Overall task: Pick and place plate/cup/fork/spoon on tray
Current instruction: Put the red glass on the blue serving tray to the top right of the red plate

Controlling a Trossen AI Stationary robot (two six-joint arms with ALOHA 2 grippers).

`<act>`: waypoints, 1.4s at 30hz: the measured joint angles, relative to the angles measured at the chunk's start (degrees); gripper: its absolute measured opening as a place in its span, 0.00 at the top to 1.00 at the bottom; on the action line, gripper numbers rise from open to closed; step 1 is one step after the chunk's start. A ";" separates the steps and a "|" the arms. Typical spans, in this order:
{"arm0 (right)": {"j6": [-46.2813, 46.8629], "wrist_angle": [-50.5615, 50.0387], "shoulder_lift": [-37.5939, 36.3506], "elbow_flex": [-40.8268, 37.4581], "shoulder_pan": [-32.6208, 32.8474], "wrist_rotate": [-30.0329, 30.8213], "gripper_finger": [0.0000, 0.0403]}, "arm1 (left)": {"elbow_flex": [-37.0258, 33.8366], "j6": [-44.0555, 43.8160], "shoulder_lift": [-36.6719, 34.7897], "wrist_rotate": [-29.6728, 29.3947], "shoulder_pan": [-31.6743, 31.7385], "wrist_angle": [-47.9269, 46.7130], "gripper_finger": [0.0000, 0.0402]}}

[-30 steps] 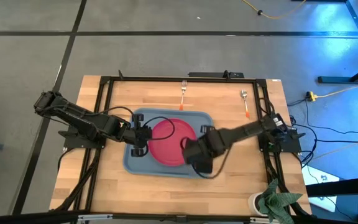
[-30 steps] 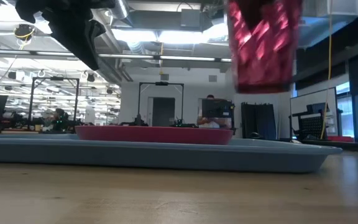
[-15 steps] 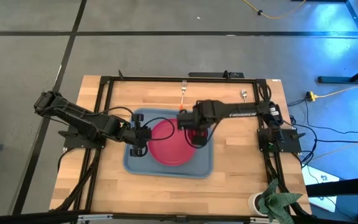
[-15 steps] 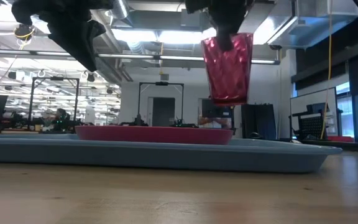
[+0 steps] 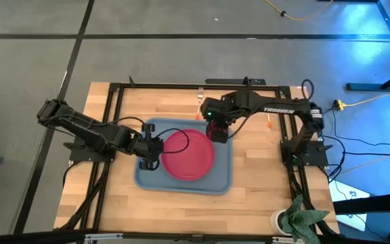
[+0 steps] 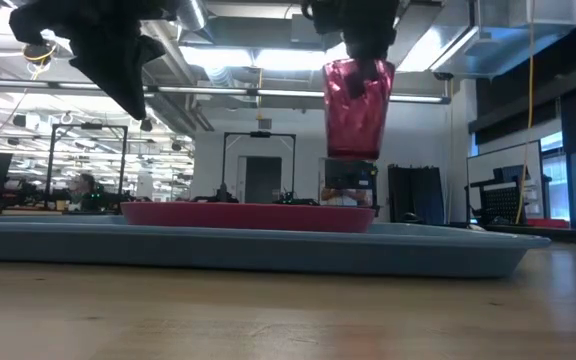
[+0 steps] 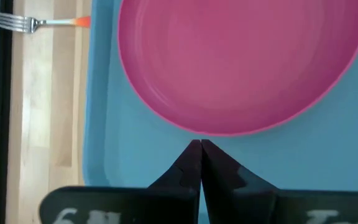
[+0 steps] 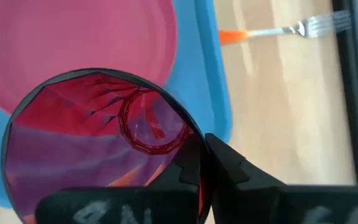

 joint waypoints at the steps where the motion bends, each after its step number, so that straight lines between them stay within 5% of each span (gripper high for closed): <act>1: -0.49 2.10 -1.33 -2.36 -0.36 -0.62 0.98 | 0.01 0.00 0.00 -0.10 0.00 -0.18 1.00; 15: 9.12 24.42 -17.28 -31.62 -4.75 -0.54 0.98 | 0.01 -1.43 0.00 -0.42 0.04 -0.55 1.00; 42: 18.33 19.95 -13.71 -31.40 -10.52 -3.56 0.98 | 0.01 -1.58 0.00 0.02 5.88 -0.79 1.00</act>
